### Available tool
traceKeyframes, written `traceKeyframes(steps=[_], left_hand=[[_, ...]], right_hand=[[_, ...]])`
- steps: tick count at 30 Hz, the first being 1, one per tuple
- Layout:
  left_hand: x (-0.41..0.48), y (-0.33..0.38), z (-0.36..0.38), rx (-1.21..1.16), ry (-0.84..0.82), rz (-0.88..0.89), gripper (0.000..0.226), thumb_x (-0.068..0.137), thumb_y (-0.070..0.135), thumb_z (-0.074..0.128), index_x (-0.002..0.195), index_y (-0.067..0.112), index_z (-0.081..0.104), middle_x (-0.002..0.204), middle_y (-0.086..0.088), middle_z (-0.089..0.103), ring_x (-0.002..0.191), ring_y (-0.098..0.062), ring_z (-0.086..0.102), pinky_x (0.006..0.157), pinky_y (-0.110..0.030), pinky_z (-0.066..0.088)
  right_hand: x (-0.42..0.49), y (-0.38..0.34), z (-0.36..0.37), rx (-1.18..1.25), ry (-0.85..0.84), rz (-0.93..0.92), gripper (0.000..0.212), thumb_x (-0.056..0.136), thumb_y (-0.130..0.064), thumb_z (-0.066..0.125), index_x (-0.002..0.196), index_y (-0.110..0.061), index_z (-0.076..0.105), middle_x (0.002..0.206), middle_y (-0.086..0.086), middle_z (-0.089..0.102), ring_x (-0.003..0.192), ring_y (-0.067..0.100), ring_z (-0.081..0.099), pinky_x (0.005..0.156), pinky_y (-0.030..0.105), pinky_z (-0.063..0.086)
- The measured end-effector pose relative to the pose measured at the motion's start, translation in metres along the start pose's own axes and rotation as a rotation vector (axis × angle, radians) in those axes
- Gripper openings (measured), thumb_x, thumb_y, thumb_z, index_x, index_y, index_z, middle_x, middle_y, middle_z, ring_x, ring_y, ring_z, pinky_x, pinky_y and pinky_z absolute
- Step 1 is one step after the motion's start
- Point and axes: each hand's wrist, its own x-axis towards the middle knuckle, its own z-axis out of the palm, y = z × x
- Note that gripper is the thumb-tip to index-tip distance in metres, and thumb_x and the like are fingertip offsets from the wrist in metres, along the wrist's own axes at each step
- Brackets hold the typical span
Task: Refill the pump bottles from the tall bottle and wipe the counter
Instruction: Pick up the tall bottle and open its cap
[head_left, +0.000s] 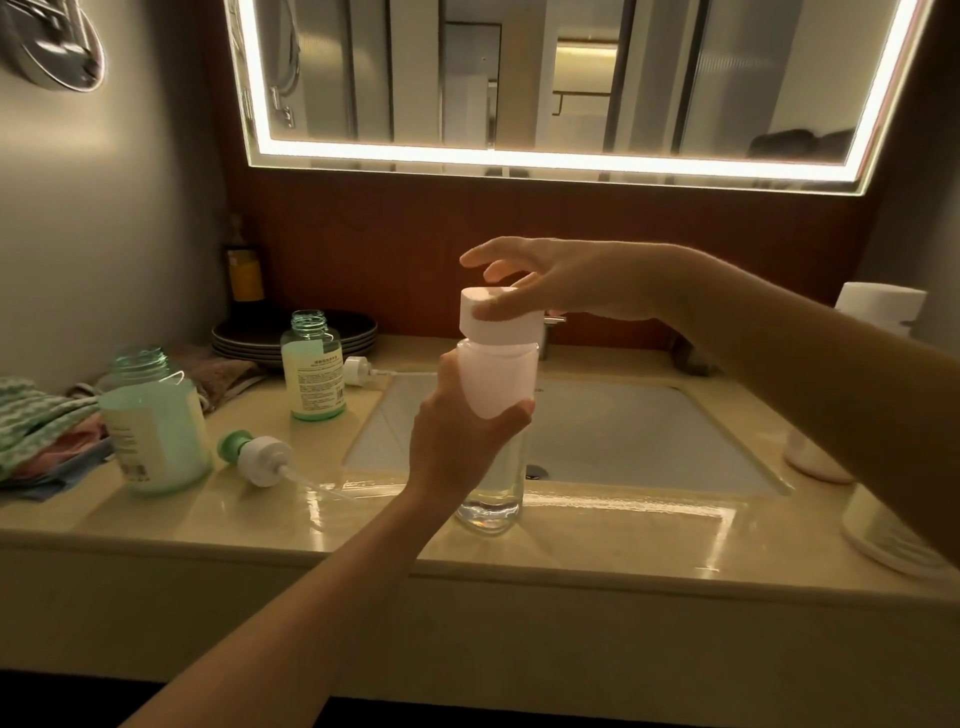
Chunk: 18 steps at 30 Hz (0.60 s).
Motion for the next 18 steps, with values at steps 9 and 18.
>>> traceKeyframes(steps=[9,18], left_hand=[[-0.0001,-0.0017,0.0000,0.012,0.006,0.001,0.075,0.070,0.038,0.075,0.128,0.011,0.037,0.113,-0.002,0.052,0.087,-0.011,0.050,0.067,-0.017,0.046],[-0.0007,-0.0010,-0.0002,0.015,0.004,-0.008,0.076,0.070,0.037,0.076,0.129,0.011,0.036,0.116,-0.005,0.053,0.088,-0.011,0.050,0.072,-0.021,0.049]], right_hand=[[0.0046,-0.0074,0.0096,-0.217,0.210,-0.053,0.051,0.085,-0.046,0.056,0.129,-0.021,0.046,0.124,-0.001,0.052,0.099,0.011,0.048,0.065,0.013,0.041],[0.0047,-0.0097,0.0050,-0.151,0.101,0.001,0.067,0.081,-0.054,0.055,0.138,-0.030,0.031,0.143,-0.003,0.036,0.113,0.014,0.041,0.084,0.025,0.039]])
